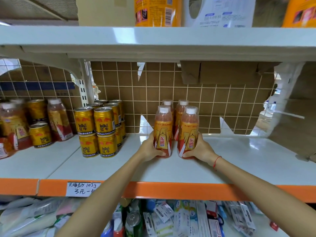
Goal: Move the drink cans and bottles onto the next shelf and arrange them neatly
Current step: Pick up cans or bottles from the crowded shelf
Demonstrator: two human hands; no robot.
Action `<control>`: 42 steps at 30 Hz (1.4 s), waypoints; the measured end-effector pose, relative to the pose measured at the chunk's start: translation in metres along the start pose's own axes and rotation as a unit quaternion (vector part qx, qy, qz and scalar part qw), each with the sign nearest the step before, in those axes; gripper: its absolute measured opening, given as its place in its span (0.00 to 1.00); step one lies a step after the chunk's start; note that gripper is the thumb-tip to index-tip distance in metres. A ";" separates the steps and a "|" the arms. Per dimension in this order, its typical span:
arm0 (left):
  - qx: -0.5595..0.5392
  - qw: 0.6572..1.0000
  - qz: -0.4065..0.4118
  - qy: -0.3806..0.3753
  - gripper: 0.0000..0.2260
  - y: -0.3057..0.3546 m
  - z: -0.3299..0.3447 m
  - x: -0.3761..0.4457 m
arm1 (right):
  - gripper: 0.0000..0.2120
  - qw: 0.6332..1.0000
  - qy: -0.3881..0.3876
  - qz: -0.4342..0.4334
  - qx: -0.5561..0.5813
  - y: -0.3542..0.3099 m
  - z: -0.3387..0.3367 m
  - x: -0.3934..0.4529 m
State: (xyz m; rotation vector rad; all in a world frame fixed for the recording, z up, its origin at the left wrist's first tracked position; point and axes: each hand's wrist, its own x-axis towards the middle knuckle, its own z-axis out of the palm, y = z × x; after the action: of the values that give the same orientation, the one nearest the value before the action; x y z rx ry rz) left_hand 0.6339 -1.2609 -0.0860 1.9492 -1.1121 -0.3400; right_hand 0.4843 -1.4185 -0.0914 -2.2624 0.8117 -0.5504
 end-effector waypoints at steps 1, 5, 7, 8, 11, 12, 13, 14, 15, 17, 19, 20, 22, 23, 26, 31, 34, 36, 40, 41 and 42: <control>-0.003 1.000 -0.005 0.003 0.39 0.001 0.002 0.003 | 0.49 1.000 0.009 0.001 -0.004 -0.001 0.002 0.002; -0.016 1.000 -0.013 0.005 0.36 0.000 0.010 0.013 | 0.48 1.000 0.024 0.003 -0.015 -0.001 0.007 0.013; -0.028 1.000 -0.011 0.006 0.36 0.000 0.011 0.018 | 0.46 1.000 0.023 0.005 -0.019 -0.001 0.007 0.018; -0.030 0.999 -0.011 0.006 0.36 -0.001 0.010 0.021 | 0.45 0.999 0.025 0.005 -0.022 0.000 0.008 0.021; -0.019 1.000 -0.010 -0.003 0.35 -0.003 0.010 0.030 | 0.44 0.999 0.034 0.002 -0.025 0.001 0.010 0.026; -0.014 1.000 -0.009 -0.004 0.35 -0.004 0.010 0.033 | 0.43 0.999 0.036 0.000 -0.023 0.001 0.011 0.029; -0.014 1.000 -0.008 -0.003 0.35 -0.005 0.010 0.035 | 0.42 0.999 0.038 -0.003 -0.021 0.001 0.012 0.031; -0.018 1.000 -0.008 -0.001 0.35 -0.006 0.011 0.037 | 0.42 0.999 0.040 -0.006 -0.020 0.000 0.013 0.033; -0.023 1.000 -0.009 0.001 0.35 -0.007 0.012 0.040 | 0.41 0.999 0.043 -0.007 -0.018 0.000 0.014 0.035; -0.030 0.999 -0.009 0.005 0.35 -0.010 0.013 0.045 | 0.41 0.999 0.047 -0.007 -0.014 -0.001 0.015 0.039; -0.035 0.999 -0.007 0.005 0.35 -0.012 0.014 0.048 | 0.41 0.999 0.051 -0.004 -0.012 0.001 0.016 0.043; -0.037 0.999 -0.006 0.005 0.35 -0.012 0.014 0.050 | 0.41 0.999 0.051 -0.004 -0.011 0.001 0.016 0.044; -0.041 0.999 -0.004 0.002 0.35 -0.012 0.015 0.052 | 0.40 0.999 0.051 -0.004 -0.007 0.002 0.016 0.046; -0.041 0.999 -0.004 0.000 0.35 -0.012 0.015 0.053 | 0.40 0.999 0.051 -0.004 -0.003 0.002 0.016 0.047; -0.044 0.999 -0.004 -0.003 0.35 -0.012 0.017 0.057 | 0.39 0.999 0.049 -0.007 0.007 0.003 0.017 0.049; -0.039 0.999 -0.006 -0.003 0.37 -0.015 0.018 0.064 | 0.39 0.999 0.045 -0.013 0.025 0.005 0.016 0.052; -0.038 0.999 -0.004 -0.005 0.37 -0.016 0.018 0.066 | 0.39 0.999 0.043 -0.013 0.026 0.005 0.015 0.053; -0.037 0.999 -0.001 -0.008 0.36 -0.015 0.018 0.066 | 0.39 0.999 0.045 -0.012 0.021 0.006 0.015 0.053; -0.037 0.999 0.004 0.004 0.36 -0.016 0.019 0.065 | 0.39 0.999 0.048 -0.008 0.022 0.007 0.015 0.054; -0.037 0.999 0.005 0.007 0.37 -0.016 0.019 0.065 | 0.39 0.999 0.047 -0.007 0.020 0.007 0.015 0.054; -0.036 0.999 0.004 0.008 0.37 -0.016 0.019 0.065 | 0.39 0.999 0.047 -0.006 0.018 0.007 0.015 0.054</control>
State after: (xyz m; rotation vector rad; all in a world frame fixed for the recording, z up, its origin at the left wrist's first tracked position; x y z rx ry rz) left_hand 0.6684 -1.3194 -0.0995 1.8803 -1.0835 -0.3543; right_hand 0.5288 -1.4525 -0.0985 -2.2243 0.8272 -0.6762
